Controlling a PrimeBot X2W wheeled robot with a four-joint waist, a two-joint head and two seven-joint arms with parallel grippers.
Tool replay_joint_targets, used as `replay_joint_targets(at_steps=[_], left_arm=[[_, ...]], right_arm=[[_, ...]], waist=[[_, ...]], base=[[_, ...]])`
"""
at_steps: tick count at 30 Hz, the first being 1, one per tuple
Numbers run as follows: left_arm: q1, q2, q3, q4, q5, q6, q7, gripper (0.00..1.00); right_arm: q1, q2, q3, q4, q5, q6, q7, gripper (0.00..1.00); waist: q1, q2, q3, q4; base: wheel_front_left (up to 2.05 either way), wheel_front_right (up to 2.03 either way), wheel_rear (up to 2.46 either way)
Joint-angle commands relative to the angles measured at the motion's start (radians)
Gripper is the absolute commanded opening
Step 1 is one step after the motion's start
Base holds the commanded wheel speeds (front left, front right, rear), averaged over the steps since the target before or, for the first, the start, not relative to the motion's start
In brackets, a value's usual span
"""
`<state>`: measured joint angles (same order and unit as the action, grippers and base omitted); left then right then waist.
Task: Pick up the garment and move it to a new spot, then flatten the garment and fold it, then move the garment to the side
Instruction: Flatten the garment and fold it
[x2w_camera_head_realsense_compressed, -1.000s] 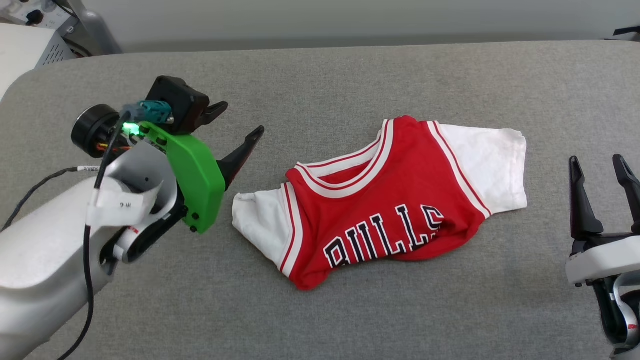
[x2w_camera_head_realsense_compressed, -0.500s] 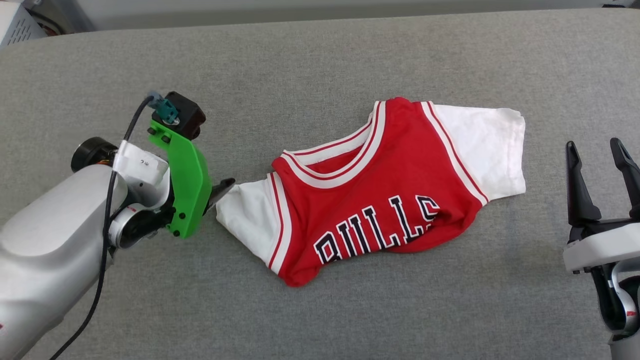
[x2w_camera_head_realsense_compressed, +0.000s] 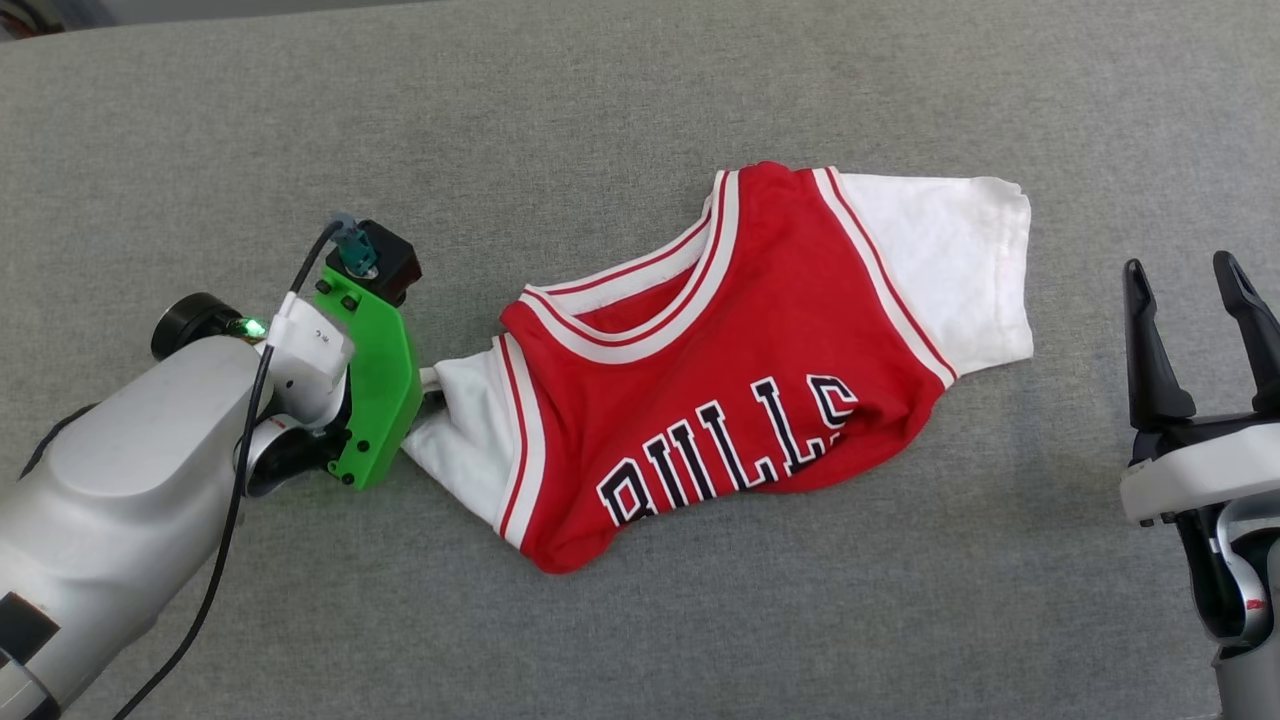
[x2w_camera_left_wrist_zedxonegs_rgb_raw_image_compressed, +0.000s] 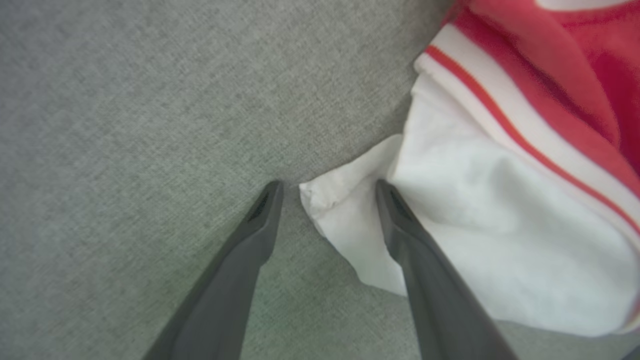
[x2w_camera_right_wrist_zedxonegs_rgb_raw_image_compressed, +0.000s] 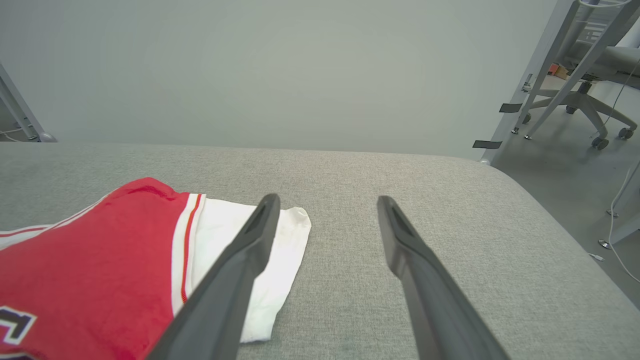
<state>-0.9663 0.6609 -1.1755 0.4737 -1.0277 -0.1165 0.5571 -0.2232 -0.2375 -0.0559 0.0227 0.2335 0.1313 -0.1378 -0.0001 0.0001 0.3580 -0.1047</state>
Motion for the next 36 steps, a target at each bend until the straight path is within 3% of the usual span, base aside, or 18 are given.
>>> replay_joint_targets(at_steps=[1, 8, 15, 21, 26, 30, 36], left_arm=[[0.037, -0.026, -0.028, 0.027, 0.006, -0.002, -0.017, 0.0], [0.036, -0.006, 0.03, 0.026, 0.031, 0.008, -0.221, 0.0], [0.087, 0.066, 0.109, -0.057, 0.024, 0.086, -0.392, 0.0], [0.149, 0.137, 0.155, -0.17, 0.017, 0.175, -0.481, 0.0], [0.182, 0.166, 0.167, -0.269, 0.028, 0.243, -0.511, 0.0], [0.188, 0.172, 0.167, -0.335, 0.052, 0.287, -0.524, 0.0], [0.175, 0.159, 0.167, -0.406, 0.084, 0.33, -0.537, 0.0]], right_arm=[[-0.011, -0.005, -0.001, 0.005, 0.009, -0.001, -0.009, 1.0], [-0.005, -0.012, -0.011, 0.013, 0.008, -0.001, -0.008, 1.0], [-0.02, -0.067, -0.023, 0.0, 0.008, -0.001, 0.013, 1.0], [-0.088, -0.178, 0.004, -0.026, 0.016, -0.001, 0.08, 1.0], [-0.17, -0.311, 0.106, 0.0, 0.095, -0.001, 0.25, 1.0], [-0.256, -0.443, 0.238, 0.037, 0.216, -0.001, 0.466, 1.0], [-0.39, -0.566, 0.4, 0.094, 0.404, -0.001, 0.781, 1.0]], waist=[[0.0001, -0.0001, -0.007, 0.002], [0.0001, -0.0001, -0.048, 0.02], [0.0001, -0.0001, -0.076, 0.05], [0.0001, -0.0001, -0.077, 0.082], [0.0001, -0.0001, -0.058, 0.119], [0.0001, -0.0001, -0.025, 0.146], [0.0001, -0.0001, 0.032, 0.181]], base=[[0.0, 0.0, 0.0], [0.0, 0.0, 0.0], [0.0, 0.0, 0.0], [0.0, 0.0, 0.0], [0.0, 0.0, 0.0], [0.0, 0.0, 0.0], [0.0, 0.0, 0.0]])
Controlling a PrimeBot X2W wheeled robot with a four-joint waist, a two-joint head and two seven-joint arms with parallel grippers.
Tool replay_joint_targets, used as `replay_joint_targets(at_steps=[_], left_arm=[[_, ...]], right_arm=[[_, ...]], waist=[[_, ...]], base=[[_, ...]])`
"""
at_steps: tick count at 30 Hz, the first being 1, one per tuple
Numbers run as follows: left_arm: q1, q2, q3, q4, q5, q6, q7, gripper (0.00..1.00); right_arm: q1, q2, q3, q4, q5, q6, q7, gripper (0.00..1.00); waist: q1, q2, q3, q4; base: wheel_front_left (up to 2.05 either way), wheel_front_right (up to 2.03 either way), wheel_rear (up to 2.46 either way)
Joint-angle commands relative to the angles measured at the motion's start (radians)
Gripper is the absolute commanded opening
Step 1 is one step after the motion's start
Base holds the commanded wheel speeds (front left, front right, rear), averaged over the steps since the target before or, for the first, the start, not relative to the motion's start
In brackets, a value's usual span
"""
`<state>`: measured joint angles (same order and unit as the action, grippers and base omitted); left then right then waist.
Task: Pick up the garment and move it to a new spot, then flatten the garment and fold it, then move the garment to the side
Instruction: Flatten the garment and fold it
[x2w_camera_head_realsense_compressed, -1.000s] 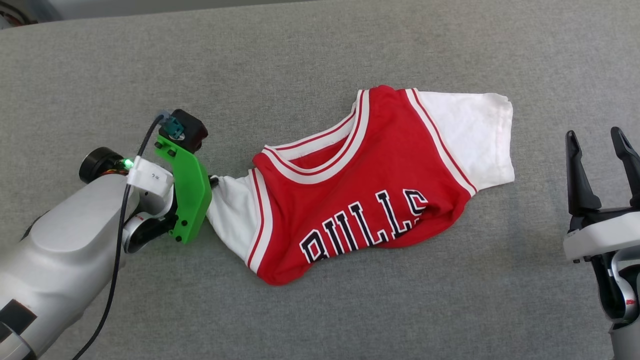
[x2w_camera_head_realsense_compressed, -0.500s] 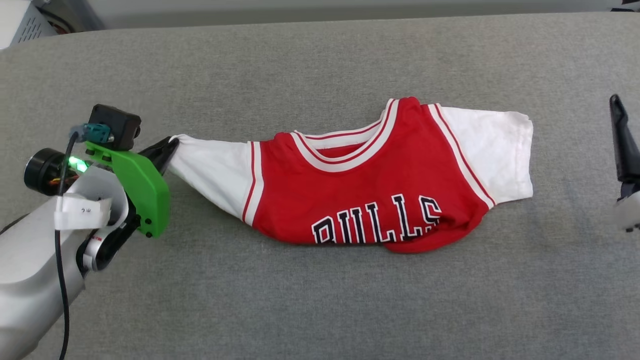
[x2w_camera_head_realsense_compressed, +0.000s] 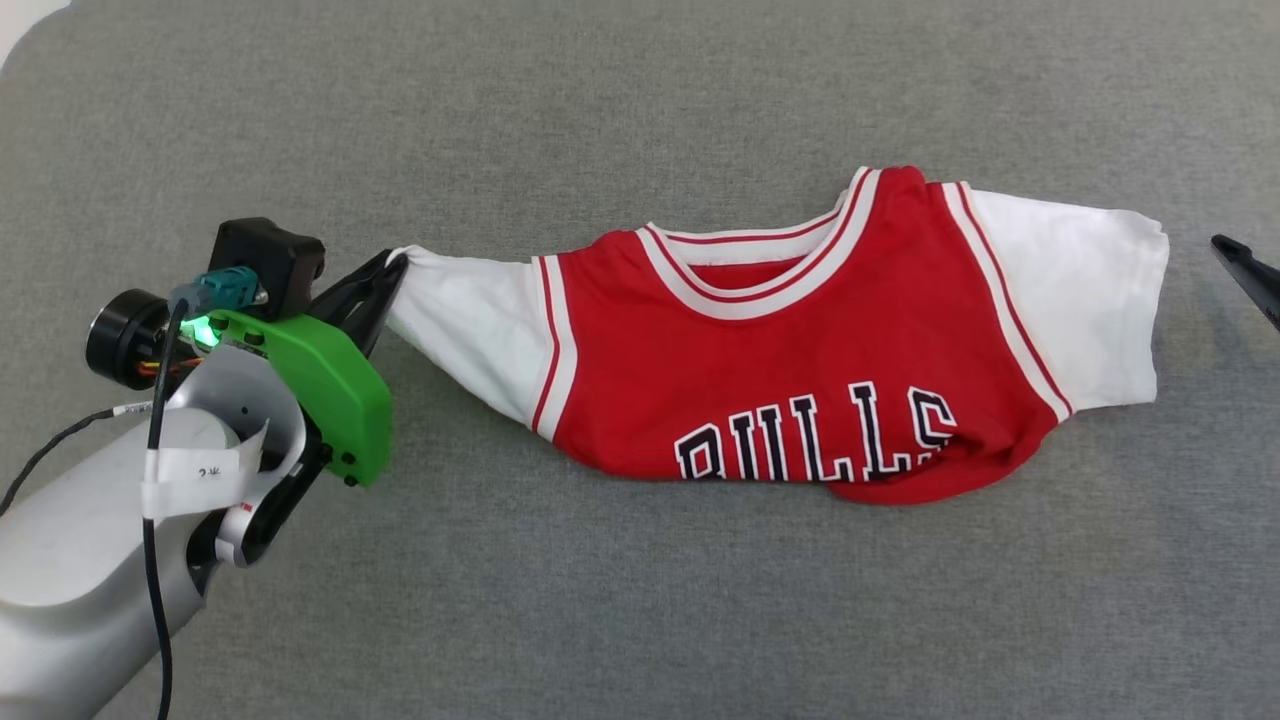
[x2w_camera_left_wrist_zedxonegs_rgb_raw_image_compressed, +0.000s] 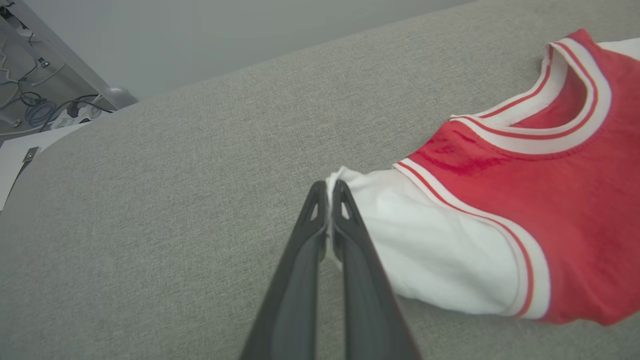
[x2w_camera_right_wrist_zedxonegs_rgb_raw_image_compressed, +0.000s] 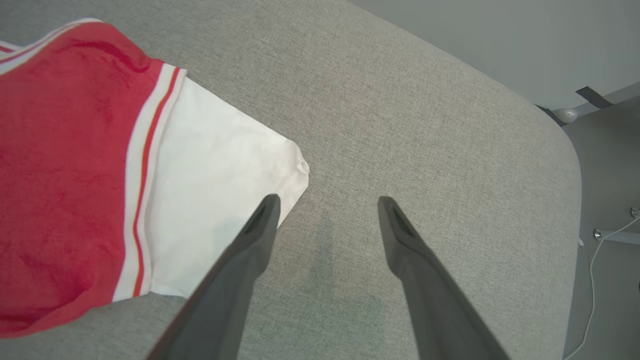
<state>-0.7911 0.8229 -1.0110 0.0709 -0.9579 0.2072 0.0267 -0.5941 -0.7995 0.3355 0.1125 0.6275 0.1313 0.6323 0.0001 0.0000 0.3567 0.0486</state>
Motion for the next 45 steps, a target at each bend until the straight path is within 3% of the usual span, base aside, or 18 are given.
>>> replay_joint_targets(at_steps=[1, 5, 8, 9, 18, 19, 20, 26, 33, 38, 45], left_arm=[[-0.005, -0.005, 0.003, -0.011, 0.02, 0.012, -0.009, 0.0], [-0.023, -0.013, 0.005, -0.045, 0.043, 0.031, -0.018, 0.0], [-0.035, -0.017, 0.005, -0.068, 0.063, 0.043, -0.025, 0.0], [-0.043, -0.023, 0.005, -0.084, 0.074, 0.052, -0.031, 0.0], [-0.039, -0.03, 0.005, -0.091, 0.075, 0.059, -0.043, 0.0], [-0.036, -0.027, 0.006, -0.089, 0.072, 0.059, -0.044, 0.0], [-0.032, -0.024, 0.006, -0.086, 0.07, 0.059, -0.045, 0.0], [-0.011, -0.016, 0.015, -0.062, 0.052, 0.05, -0.071, 0.0], [-0.015, 0.003, 0.05, -0.07, 0.053, 0.041, -0.143, 0.0], [-0.036, 0.022, 0.098, -0.103, 0.055, 0.057, -0.194, 0.0], [-0.12, 0.047, 0.139, -0.134, 0.087, 0.062, -0.2, 0.0]], right_arm=[[-0.038, -0.013, 0.027, 0.013, 0.026, -0.001, 0.041, 1.0], [-0.122, -0.033, 0.106, 0.048, 0.044, -0.001, 0.103, 1.0], [-0.178, -0.018, 0.159, 0.097, 0.043, -0.001, 0.101, 1.0], [-0.211, -0.001, 0.221, 0.151, 0.038, -0.001, 0.096, 1.0], [-0.192, 0.006, 0.405, 0.262, 0.133, -0.001, 0.091, 0.98], [-0.197, 0.003, 0.416, 0.264, 0.139, -0.001, 0.08, 0.56], [-0.203, 0.001, 0.423, 0.264, 0.141, -0.001, 0.064, 0.0], [-0.248, 0.001, 0.418, 0.276, 0.138, -0.001, -0.114, 0.0], [-0.251, -0.001, 0.332, 0.279, 0.109, -0.001, -0.344, 0.0], [-0.233, -0.011, 0.25, 0.231, 0.086, -0.001, -0.436, 0.0], [-0.238, -0.004, 0.1, 0.141, 0.035, -0.001, -0.478, 0.0]], waist=[[-0.0001, 0.0, 0.042, 0.033], [-0.0001, 0.0, 0.087, 0.053], [-0.0001, 0.0, 0.122, 0.068], [-0.0001, 0.0, 0.147, 0.079], [-0.0001, 0.0, 0.154, 0.083], [-0.0001, 0.0, 0.149, 0.078], [-0.0001, 0.0, 0.145, 0.074], [-0.0001, 0.0, 0.086, 0.049], [-0.0001, 0.0, -0.029, 0.026], [-0.0001, 0.0, -0.096, 0.008], [-0.0001, 0.0, -0.156, -0.014]], base=[[0.0, 0.0, 0.0], [0.0, 0.0, 0.0], [0.0, 0.0, 0.0], [0.0, 0.0, 0.0], [0.0, 0.0, 0.0], [0.0, 0.0, 0.0], [0.0, 0.0, 0.0], [0.0, 0.0, 0.0], [0.0, 0.0, 0.0], [0.0, 0.0, 0.0], [0.0, 0.0, 0.0]])
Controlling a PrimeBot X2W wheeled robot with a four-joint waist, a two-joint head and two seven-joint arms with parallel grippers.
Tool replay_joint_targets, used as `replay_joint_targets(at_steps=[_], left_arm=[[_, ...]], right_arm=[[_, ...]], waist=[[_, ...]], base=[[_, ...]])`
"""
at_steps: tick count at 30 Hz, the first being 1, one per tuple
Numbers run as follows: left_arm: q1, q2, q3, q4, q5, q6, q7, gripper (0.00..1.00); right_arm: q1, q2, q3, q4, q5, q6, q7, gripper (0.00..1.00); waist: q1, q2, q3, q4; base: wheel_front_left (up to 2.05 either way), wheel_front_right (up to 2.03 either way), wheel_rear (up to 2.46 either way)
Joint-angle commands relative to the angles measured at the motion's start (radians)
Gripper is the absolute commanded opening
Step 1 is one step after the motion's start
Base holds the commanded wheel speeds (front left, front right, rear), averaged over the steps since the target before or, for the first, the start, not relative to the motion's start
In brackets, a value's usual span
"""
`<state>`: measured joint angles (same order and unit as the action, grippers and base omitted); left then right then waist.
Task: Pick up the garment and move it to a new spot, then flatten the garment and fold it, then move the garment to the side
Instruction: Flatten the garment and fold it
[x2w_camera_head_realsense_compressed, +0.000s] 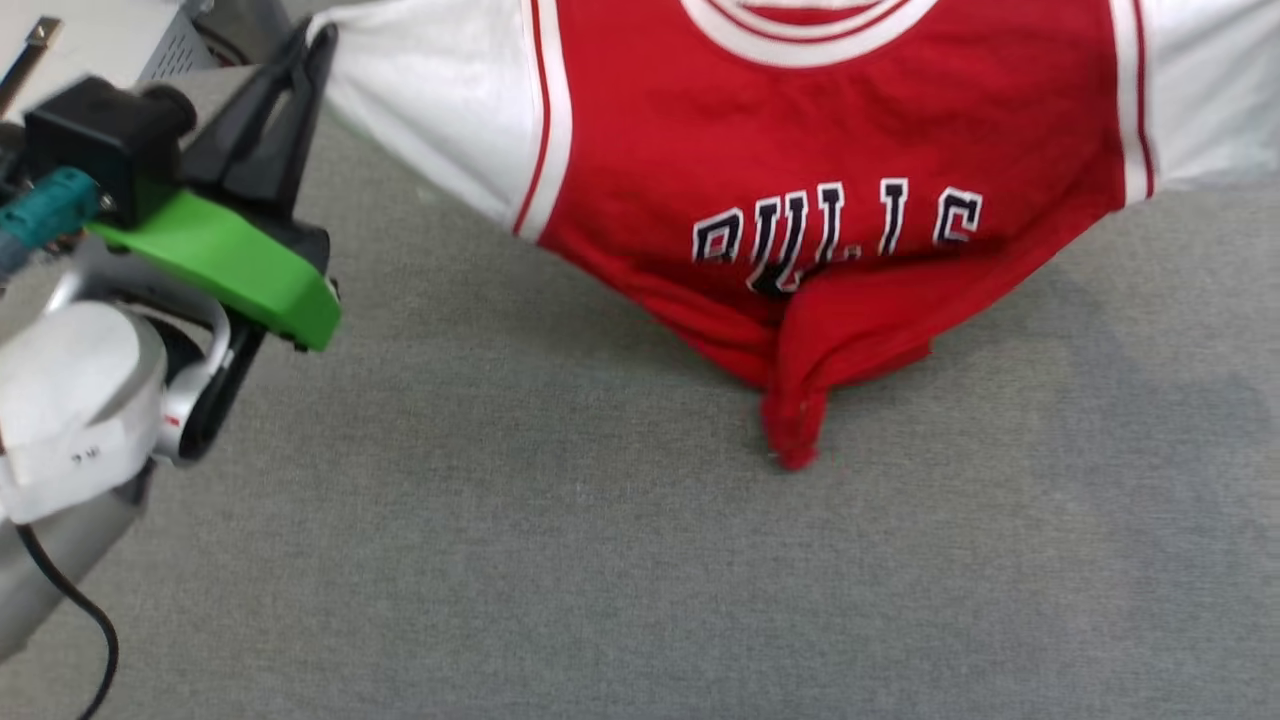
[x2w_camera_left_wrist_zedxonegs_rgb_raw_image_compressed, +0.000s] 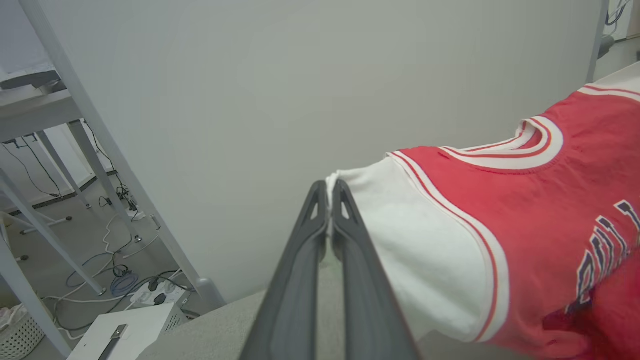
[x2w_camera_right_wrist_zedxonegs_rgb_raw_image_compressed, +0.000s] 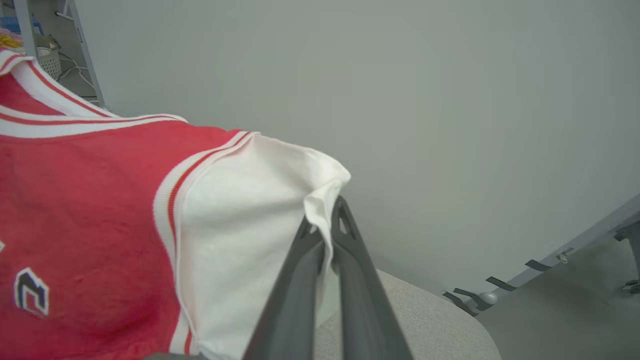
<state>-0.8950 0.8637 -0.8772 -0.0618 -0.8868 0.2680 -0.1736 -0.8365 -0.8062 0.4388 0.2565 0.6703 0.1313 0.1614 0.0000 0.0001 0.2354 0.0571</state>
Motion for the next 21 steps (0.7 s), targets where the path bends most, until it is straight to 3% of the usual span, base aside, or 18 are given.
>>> replay_joint_targets(at_steps=[1, 9, 15, 21], left_arm=[[-0.052, 0.007, 0.011, -0.005, 0.022, -0.009, 0.016, 0.0], [-0.216, -0.029, 0.033, 0.016, 0.036, -0.061, 0.079, 0.0], [-0.372, -0.109, 0.046, 0.106, 0.036, -0.119, 0.116, 0.0], [-0.599, -0.185, 0.047, 0.271, 0.093, -0.189, 0.147, 0.0]], right_arm=[[-0.006, 0.01, -0.051, -0.026, -0.026, -0.001, -0.01, 0.0], [-0.073, 0.049, -0.165, -0.086, -0.092, -0.001, 0.028, 0.0], [-0.193, 0.065, -0.163, -0.069, -0.142, -0.001, 0.075, 0.0], [-0.427, 0.089, -0.135, 0.034, -0.206, -0.001, 0.084, 0.0]], waist=[[0.0, -0.0001, -0.046, -0.028], [0.0, -0.0001, -0.038, -0.041], [0.0, -0.0001, 0.046, -0.05], [0.0, -0.0001, 0.175, -0.065]], base=[[0.0, 0.0, 0.0], [0.0, 0.0, 0.0], [0.0, 0.0, 0.0], [0.0, 0.0, 0.0]])
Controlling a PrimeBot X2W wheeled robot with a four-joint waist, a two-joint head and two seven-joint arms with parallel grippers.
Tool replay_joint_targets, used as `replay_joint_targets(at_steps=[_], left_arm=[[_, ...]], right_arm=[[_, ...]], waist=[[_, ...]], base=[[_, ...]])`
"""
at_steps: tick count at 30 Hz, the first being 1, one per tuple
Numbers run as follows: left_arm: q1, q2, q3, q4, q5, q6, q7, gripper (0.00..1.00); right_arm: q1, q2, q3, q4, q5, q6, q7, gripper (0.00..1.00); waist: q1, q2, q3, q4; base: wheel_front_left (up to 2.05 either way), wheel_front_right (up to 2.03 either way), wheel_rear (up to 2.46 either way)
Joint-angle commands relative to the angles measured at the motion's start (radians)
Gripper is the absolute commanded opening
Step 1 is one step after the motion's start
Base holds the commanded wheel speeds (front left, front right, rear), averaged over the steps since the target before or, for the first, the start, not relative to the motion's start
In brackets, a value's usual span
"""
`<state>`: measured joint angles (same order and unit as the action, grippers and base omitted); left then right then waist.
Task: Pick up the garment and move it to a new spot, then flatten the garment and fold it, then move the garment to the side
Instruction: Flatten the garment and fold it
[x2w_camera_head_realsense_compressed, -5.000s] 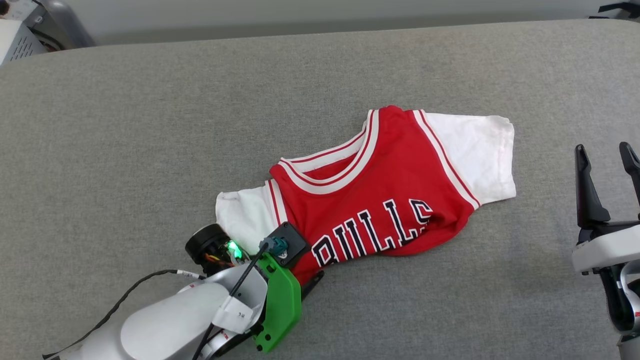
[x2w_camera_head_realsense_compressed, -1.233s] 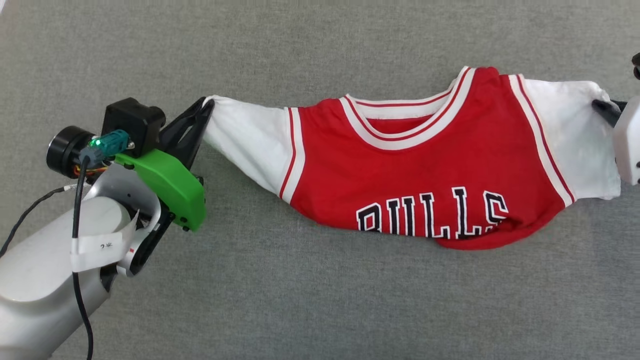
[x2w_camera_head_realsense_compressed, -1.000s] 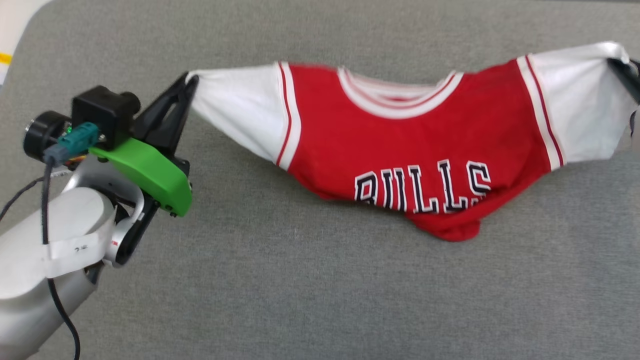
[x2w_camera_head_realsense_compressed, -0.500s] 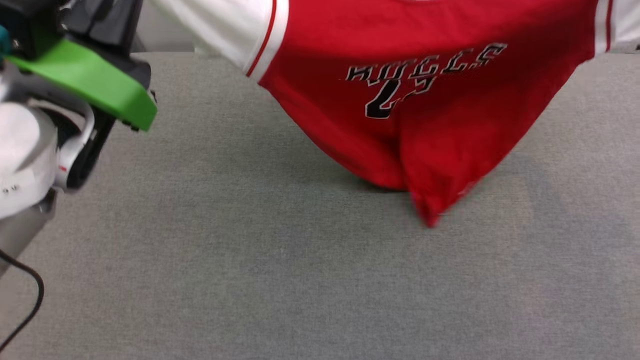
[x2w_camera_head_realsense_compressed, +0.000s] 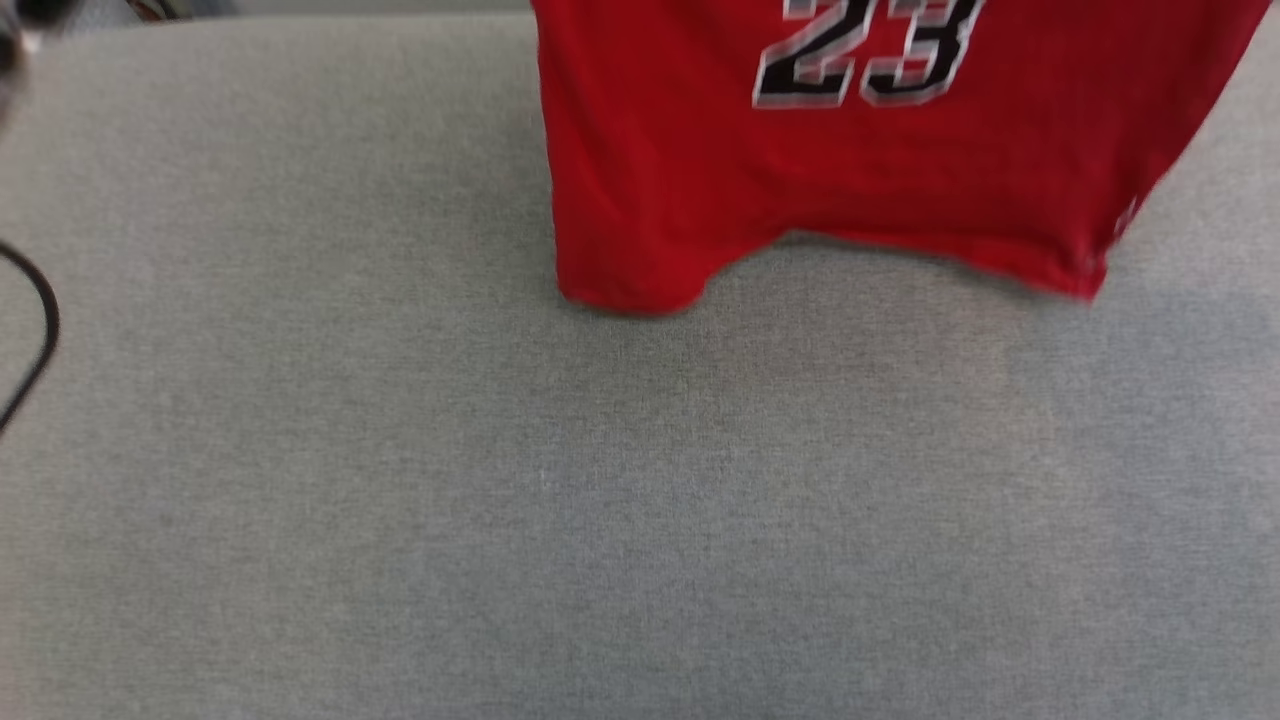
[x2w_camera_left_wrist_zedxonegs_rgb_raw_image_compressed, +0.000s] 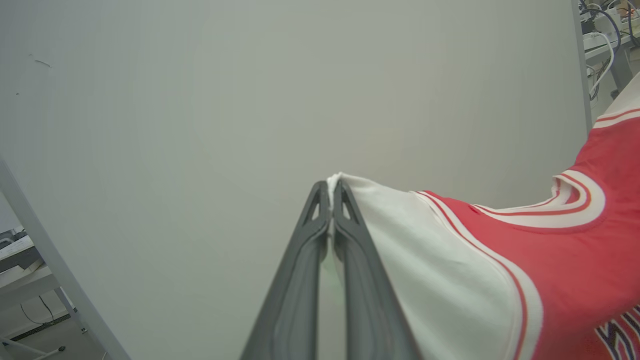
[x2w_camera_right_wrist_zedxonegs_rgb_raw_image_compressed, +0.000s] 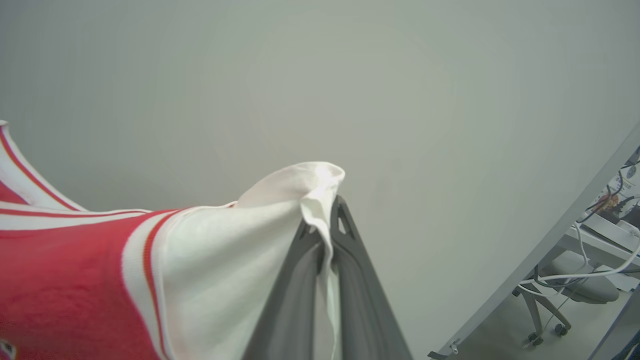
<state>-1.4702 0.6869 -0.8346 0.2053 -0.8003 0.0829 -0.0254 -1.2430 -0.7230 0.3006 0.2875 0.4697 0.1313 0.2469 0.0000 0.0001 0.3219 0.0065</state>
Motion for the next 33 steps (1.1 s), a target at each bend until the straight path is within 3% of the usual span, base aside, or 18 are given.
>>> replay_joint_targets(at_steps=[1, 9, 17, 25, 33], left_arm=[[-0.066, -0.028, 0.01, 0.035, 0.011, -0.013, -0.003, 0.0], [-0.352, -0.125, 0.041, 0.254, 0.065, -0.076, -0.044, 0.0], [-0.488, -0.177, 0.06, 0.45, 0.077, -0.128, -0.119, 0.0], [-0.433, -0.192, 0.055, 0.564, 0.058, -0.165, -0.188, 0.0], [-0.223, -0.187, 0.08, 0.559, 0.028, -0.172, -0.233, 0.0]], right_arm=[[-0.069, 0.013, 0.009, 0.028, -0.019, -0.001, -0.008, 0.0], [-0.401, 0.062, 0.057, 0.223, -0.105, -0.001, -0.1, 0.0], [-0.606, 0.128, 0.116, 0.399, -0.122, -0.001, -0.2, 0.0], [-0.582, 0.184, 0.208, 0.512, -0.065, -0.001, -0.286, 0.0], [-0.415, 0.23, 0.301, 0.556, 0.013, -0.001, -0.38, 0.0]], waist=[[0.0, -0.0001, 0.109, -0.017], [0.0, -0.0001, 0.224, -0.034], [0.0, -0.0001, 0.263, -0.038], [0.0, -0.0001, 0.277, -0.039], [0.0, -0.0001, 0.218, -0.034]], base=[[0.0, 0.0, 0.0], [0.0, 0.0, 0.0], [0.0, 0.0, 0.0], [0.0, 0.0, 0.0], [0.0, 0.0, 0.0]])
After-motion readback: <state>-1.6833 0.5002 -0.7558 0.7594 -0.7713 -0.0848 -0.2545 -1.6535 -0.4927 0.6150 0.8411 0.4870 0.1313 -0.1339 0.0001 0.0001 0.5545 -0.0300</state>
